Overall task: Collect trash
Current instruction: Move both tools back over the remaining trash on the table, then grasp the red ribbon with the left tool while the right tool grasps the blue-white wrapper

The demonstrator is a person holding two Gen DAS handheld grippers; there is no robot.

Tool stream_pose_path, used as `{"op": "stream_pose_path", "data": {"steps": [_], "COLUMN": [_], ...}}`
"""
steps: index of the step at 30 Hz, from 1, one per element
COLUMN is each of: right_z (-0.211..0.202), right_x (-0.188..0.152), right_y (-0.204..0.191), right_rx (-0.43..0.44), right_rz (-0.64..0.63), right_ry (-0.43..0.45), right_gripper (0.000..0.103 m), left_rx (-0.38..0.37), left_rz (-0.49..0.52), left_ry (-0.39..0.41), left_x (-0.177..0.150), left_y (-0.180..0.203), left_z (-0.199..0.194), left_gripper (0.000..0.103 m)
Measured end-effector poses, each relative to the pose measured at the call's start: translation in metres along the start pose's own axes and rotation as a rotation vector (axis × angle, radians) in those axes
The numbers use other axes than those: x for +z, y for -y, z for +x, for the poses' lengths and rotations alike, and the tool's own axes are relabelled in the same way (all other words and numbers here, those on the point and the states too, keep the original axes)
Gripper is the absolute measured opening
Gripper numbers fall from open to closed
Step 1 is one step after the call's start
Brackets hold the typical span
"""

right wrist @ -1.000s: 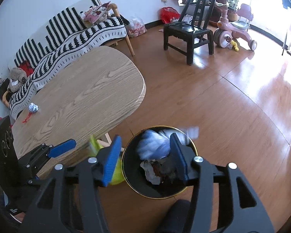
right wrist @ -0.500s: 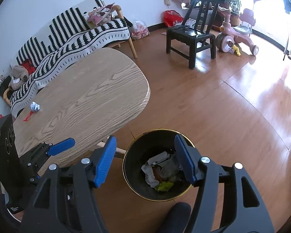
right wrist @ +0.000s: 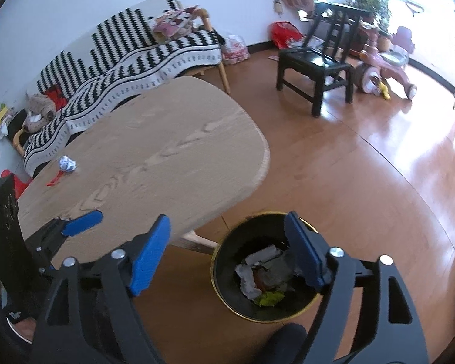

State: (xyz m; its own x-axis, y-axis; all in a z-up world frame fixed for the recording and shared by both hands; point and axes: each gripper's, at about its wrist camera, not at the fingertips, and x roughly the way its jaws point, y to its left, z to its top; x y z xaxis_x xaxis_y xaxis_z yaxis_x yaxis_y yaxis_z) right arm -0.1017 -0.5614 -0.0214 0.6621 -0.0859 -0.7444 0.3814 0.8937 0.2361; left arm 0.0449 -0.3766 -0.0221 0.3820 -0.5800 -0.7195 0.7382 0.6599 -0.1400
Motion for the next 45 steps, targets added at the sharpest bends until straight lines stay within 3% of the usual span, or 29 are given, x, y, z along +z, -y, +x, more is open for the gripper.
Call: {"op": "stream_pose_path", "data": {"steps": [13,25,30,34,40,45], "right_z": [0.050,0.143,0.189,0.226,0.273,0.293], "right_x": [0.043,0.041,0.045,0.055,0.072,0.075], "right_y": [-0.138,-0.304,-0.352,-0.385,-0.413,-0.438], "right_rx": [0.132,0.246,0.283,0.316,0.271,0.238], "right_rz": [-0.150,-0.339,-0.363,-0.364,-0.417,-0.527], "right_ry": [-0.015,-0.126,-0.172,-0.185,-0.191,-0.173], "right_gripper": [0.083,0.085,0.085,0.085,0.085,0.085], "left_rx": [0.259,0.473,0.504,0.488,0.481,0.476], "left_rz": [-0.152,-0.320,-0.416,-0.461,-0.435,-0.336], "left_ry": [0.080,0.059,0.057,0.054,0.025,-0.020], "left_x": [-0.003,-0.052,-0.060,-0.054,-0.037,-0.024], "left_y": [-0.160,-0.316,-0.366,-0.394,-0.415,-0.414], "left_z": [-0.078,-0.124,-0.119,-0.102,-0.075,-0.050], "left_gripper": [0.093,0.093,0.093,0.093,0.093,0.093]}}
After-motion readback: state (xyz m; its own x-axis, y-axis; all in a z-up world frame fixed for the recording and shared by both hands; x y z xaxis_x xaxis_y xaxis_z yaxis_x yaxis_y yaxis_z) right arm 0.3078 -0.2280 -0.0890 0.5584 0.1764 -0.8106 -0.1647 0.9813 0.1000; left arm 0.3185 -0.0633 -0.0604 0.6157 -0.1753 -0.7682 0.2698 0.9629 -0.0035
